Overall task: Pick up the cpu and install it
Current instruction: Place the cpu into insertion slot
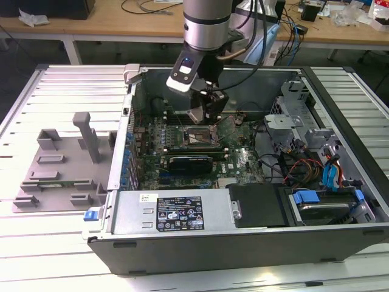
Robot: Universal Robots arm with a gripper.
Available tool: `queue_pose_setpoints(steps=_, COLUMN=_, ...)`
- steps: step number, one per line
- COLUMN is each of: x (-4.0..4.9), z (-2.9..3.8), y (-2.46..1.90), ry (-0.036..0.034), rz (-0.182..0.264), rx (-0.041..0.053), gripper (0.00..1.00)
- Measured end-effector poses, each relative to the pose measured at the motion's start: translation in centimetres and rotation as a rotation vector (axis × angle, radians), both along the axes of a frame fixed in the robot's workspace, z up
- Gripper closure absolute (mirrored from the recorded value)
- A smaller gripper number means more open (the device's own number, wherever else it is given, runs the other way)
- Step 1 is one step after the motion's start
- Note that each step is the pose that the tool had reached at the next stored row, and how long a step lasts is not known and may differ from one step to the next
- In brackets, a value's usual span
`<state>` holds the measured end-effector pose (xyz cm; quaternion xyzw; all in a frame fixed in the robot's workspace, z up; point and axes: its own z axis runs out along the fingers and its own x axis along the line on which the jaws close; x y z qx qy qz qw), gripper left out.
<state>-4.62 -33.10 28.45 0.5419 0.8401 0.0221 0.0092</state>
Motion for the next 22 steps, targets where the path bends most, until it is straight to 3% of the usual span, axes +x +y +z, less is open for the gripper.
queue_pose_setpoints(steps=5, x=0.00, z=-0.14, y=0.00, ry=0.0001, rz=-0.223, rx=-0.0001, gripper=0.45)
queue_pose_setpoints(steps=10, x=0.00, z=-0.30, y=0.00, ry=0.0001, rz=-0.401, rx=-0.0001, gripper=0.45)
queue_pose_setpoints(steps=12, x=0.00, z=-0.34, y=0.00, ry=-0.0002, rz=-0.402, rx=0.0001, gripper=0.45)
queue_pose_setpoints(steps=15, x=0.00, z=-0.76, y=0.00, ry=-0.0145, rz=-0.396, rx=0.0031, gripper=0.45)
queue_pose_setpoints(steps=16, x=0.00, z=-0.89, y=0.00, ry=-0.0165, rz=-0.390, rx=0.0036, gripper=0.45)
queue_pose_setpoints(steps=22, x=0.00, z=-2.03, y=0.04, ry=-0.0190, rz=-0.359, rx=0.0006, gripper=0.45)
